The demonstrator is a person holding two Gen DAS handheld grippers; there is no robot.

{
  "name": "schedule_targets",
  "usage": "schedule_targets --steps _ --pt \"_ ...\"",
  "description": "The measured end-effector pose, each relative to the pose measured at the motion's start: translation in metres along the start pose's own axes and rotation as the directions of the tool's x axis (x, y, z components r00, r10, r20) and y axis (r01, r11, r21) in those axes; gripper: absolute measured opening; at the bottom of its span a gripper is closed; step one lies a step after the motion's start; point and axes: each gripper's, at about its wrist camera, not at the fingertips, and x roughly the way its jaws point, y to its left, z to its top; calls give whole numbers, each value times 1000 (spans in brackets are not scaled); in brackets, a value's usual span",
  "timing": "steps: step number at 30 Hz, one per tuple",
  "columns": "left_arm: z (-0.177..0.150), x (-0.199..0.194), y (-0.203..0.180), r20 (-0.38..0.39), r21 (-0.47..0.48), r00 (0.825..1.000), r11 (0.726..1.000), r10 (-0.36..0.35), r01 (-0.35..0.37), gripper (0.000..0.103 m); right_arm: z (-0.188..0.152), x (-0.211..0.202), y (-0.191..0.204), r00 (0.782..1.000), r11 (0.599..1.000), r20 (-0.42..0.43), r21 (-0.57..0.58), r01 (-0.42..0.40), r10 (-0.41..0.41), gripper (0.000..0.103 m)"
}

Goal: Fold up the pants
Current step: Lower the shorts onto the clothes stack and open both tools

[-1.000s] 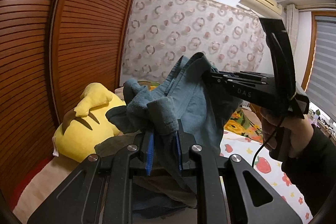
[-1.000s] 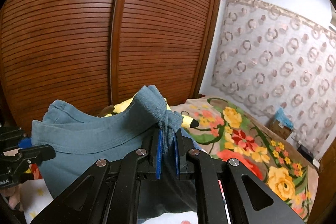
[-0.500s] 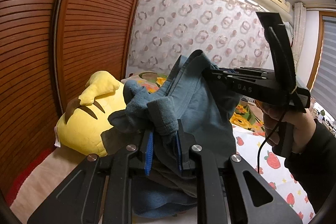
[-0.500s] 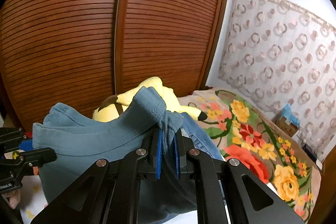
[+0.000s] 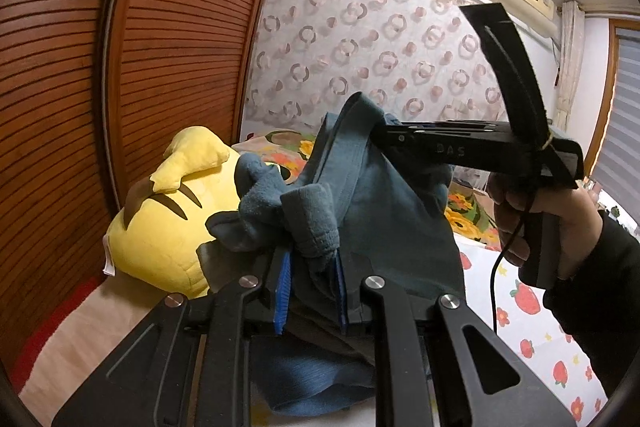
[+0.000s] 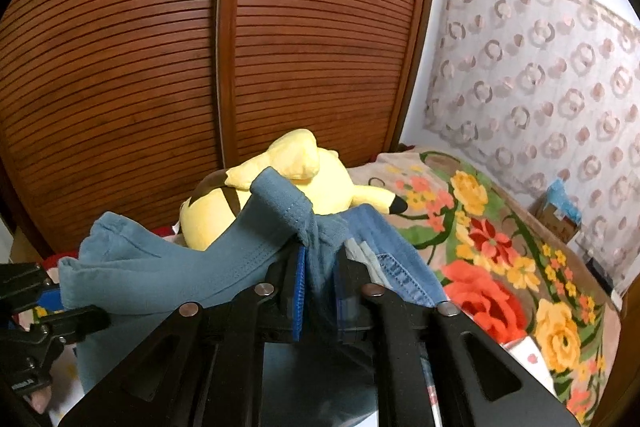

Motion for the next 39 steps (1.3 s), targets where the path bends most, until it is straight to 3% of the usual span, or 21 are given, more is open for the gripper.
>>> schedule_targets --steps 2,10,16,20,26,35,37,39 --pt "-1 1 0 -6 -4 1000 1000 6 -6 19 1 -4 -4 1000 1000 3 22 5 -5 39" --pt "-4 3 3 -30 -10 999 1000 16 -17 22 -16 -15 -20 999 998 -32 69 0 2 39" --pt "-8 4 4 -51 -4 998 999 32 -32 24 -23 12 -42 988 982 -118 146 119 -102 39" --pt "-8 3 4 -67 8 997 999 38 -38 27 -20 18 -43 991 972 -113 216 97 -74 39" --pt "-7 -3 4 -78 23 996 999 42 -40 47 -16 -3 -27 996 970 -66 234 66 -52 39" --pt "-9 -15 -1 -102 70 993 997 52 -45 48 -25 -28 6 1000 976 -17 218 11 -8 39" --pt "-10 -20 0 -94 63 994 997 48 -42 83 -34 -33 3 1000 975 -9 220 4 -2 39" --pt "-10 -25 0 -84 58 996 998 41 -36 83 -42 -42 2 1000 975 -4 222 0 1 39"
